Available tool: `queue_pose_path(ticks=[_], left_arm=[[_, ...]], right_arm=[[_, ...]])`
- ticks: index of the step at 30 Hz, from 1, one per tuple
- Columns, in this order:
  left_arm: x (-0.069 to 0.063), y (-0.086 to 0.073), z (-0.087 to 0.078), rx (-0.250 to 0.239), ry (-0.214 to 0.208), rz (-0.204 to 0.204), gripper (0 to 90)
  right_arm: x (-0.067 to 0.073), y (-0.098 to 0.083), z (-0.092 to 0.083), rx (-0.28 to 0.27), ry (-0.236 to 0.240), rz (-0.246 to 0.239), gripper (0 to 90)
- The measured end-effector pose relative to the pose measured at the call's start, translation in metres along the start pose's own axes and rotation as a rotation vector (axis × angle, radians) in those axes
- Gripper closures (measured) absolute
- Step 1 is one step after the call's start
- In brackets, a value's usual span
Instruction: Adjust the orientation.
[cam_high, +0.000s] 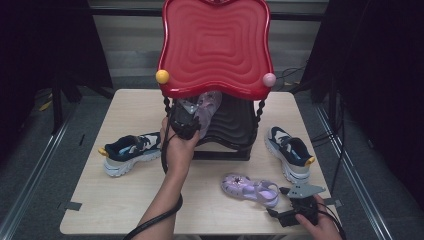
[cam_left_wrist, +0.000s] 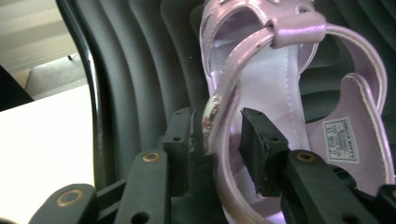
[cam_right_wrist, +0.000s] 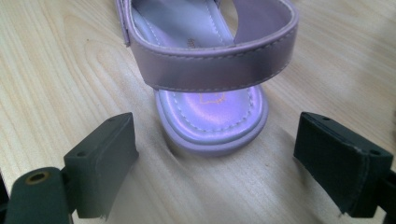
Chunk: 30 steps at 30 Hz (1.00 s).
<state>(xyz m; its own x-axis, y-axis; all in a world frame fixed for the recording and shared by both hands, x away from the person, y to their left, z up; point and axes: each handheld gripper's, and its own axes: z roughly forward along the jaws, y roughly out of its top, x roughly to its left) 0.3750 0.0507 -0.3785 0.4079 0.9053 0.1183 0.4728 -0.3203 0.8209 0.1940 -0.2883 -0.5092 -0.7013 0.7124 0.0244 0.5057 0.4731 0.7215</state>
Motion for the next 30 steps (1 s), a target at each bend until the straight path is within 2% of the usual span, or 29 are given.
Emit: queue_pose_path(ticks=[2, 3, 4, 5, 6, 7, 10, 12, 13, 14, 17, 18, 19, 20, 21, 24, 25, 27, 28, 29, 30], left_arm=[[-0.002, 0.002, 0.0, 0.013, -0.007, -0.003, 72.3], [-0.002, 0.004, -0.002, 0.019, 0.007, -0.012, 81.4], [-0.001, 0.004, -0.002, 0.019, 0.007, -0.018, 82.2], [-0.001, 0.004, -0.002, 0.019, 0.007, -0.018, 82.7], [-0.002, 0.004, -0.002, 0.005, 0.031, -0.026, 82.7], [-0.002, 0.003, -0.003, -0.008, 0.036, -0.036, 83.1], [0.002, 0.0, -0.004, -0.076, 0.056, -0.103, 83.2], [0.003, 0.0, -0.004, -0.087, 0.058, -0.115, 83.3], [0.005, 0.001, -0.004, -0.113, 0.063, -0.145, 83.4], [0.005, 0.001, -0.004, -0.113, 0.063, -0.145, 83.4], [0.004, 0.005, -0.004, -0.167, 0.098, -0.198, 83.5], [0.004, 0.005, -0.003, -0.175, 0.107, -0.196, 83.4], [0.004, 0.007, 0.003, -0.167, 0.088, -0.233, 83.2], [0.004, 0.007, 0.003, -0.167, 0.088, -0.233, 83.0], [0.0, 0.004, 0.01, -0.14, 0.098, -0.247, 82.8], [-0.004, 0.0, 0.013, -0.133, 0.082, -0.249, 80.9], [-0.006, -0.002, 0.014, -0.124, 0.061, -0.243, 80.9], [-0.009, -0.004, 0.011, -0.117, 0.059, -0.227, 74.2], [-0.01, -0.005, 0.01, -0.106, 0.034, -0.198, 74.2], [-0.011, -0.005, 0.008, -0.099, 0.028, -0.192, 72.0], [-0.012, -0.006, 0.006, -0.077, 0.0, -0.164, 67.4]], right_arm=[[0.0, 0.0, 0.0, -0.001, 0.0, -0.001, 12.2], [0.0, 0.0, 0.0, 0.0, 0.0, -0.001, 12.2], [0.0, 0.0, 0.0, 0.0, 0.0, 0.0, 12.2], [0.0, 0.0, 0.0, 0.0, 0.0, 0.0, 12.2], [0.0, 0.0, 0.0, 0.0, 0.0, 0.0, 12.2], [0.0, 0.0, 0.0, 0.0, 0.0, 0.001, 12.2], [0.0, 0.0, 0.0, 0.0, 0.0, 0.0, 12.2], [0.0, 0.0, 0.0, 0.0, 0.0, 0.0, 12.2], [0.0, 0.0, 0.0, 0.0, 0.0, 0.0, 12.2], [0.0, 0.0, 0.0, 0.0, 0.0, 0.0, 12.2], [0.0, 0.0, 0.0, 0.0, 0.0, -0.001, 12.2], [0.0, 0.0, 0.0, 0.0, 0.0, 0.0, 12.2], [0.0, 0.0, 0.0, 0.0, 0.0, 0.002, 12.2], [0.0, 0.0, 0.0, 0.0, 0.0, 0.002, 12.2], [0.0, 0.0, 0.0, 0.002, -0.003, -0.001, 12.2], [0.0, 0.0, 0.0, 0.001, -0.002, -0.002, 12.2], [0.0, 0.0, 0.0, -0.001, 0.001, -0.003, 12.2], [0.001, 0.0, 0.0, 0.0, 0.003, -0.003, 12.2], [0.001, 0.0, 0.0, 0.0, 0.003, -0.002, 12.2], [0.001, 0.0, -0.001, 0.002, 0.001, -0.003, 12.2], [0.001, 0.0, 0.0, 0.0, 0.003, -0.003, 12.2]])
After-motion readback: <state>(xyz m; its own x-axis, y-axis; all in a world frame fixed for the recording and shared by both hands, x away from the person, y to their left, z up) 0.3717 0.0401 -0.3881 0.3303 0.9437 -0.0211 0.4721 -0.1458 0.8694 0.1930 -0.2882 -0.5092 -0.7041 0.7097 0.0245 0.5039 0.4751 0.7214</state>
